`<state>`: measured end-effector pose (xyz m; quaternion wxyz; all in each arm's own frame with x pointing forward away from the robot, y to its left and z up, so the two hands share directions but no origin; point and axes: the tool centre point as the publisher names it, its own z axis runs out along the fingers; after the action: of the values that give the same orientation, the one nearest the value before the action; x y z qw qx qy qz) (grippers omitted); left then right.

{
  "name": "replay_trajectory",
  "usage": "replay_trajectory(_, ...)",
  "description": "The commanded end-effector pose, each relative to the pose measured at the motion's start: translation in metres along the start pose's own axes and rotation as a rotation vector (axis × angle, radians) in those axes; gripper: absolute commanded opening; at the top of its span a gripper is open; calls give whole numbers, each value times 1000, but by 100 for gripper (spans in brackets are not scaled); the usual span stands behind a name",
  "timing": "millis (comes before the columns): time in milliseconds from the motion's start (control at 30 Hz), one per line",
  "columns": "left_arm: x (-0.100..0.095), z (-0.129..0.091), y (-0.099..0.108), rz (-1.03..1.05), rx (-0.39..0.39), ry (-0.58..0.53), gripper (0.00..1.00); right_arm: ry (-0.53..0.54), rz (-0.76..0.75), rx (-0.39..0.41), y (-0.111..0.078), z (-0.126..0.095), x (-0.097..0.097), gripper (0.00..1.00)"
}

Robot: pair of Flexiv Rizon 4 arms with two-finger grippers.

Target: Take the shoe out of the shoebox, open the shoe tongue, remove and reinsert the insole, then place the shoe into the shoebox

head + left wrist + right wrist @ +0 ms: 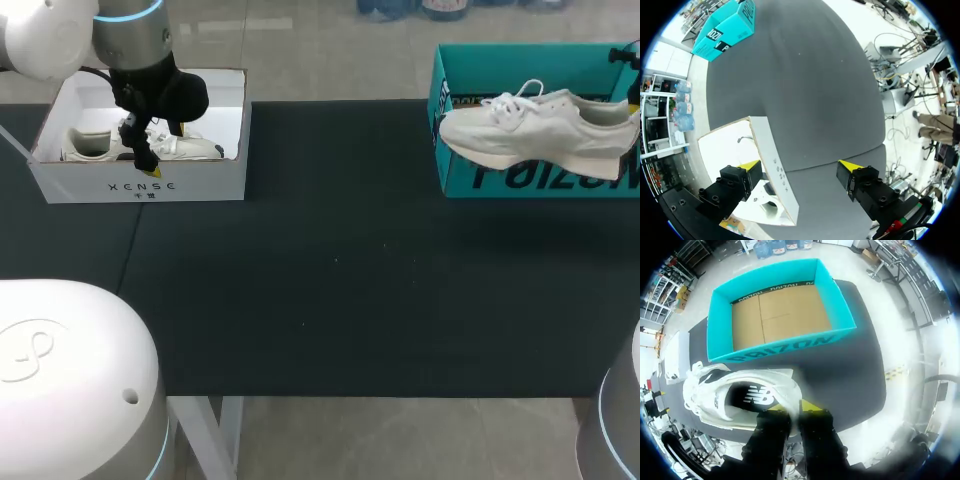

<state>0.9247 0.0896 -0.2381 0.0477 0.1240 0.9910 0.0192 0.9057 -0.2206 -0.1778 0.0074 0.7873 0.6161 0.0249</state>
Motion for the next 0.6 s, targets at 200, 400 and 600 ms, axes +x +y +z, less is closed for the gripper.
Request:
replay_trajectory(200, 1, 0, 0, 1, -1, -1, 100, -26, -16, -721, -85, 10, 32, 0)
replay_trajectory(400, 1, 0, 0, 1, -1, -1, 100, -41, -18, -734, -96, 37, 52, 0)
replay_trajectory(600, 1, 0, 0, 1, -1, -1, 100, -34, -13, -725, -101, 65, 71, 0)
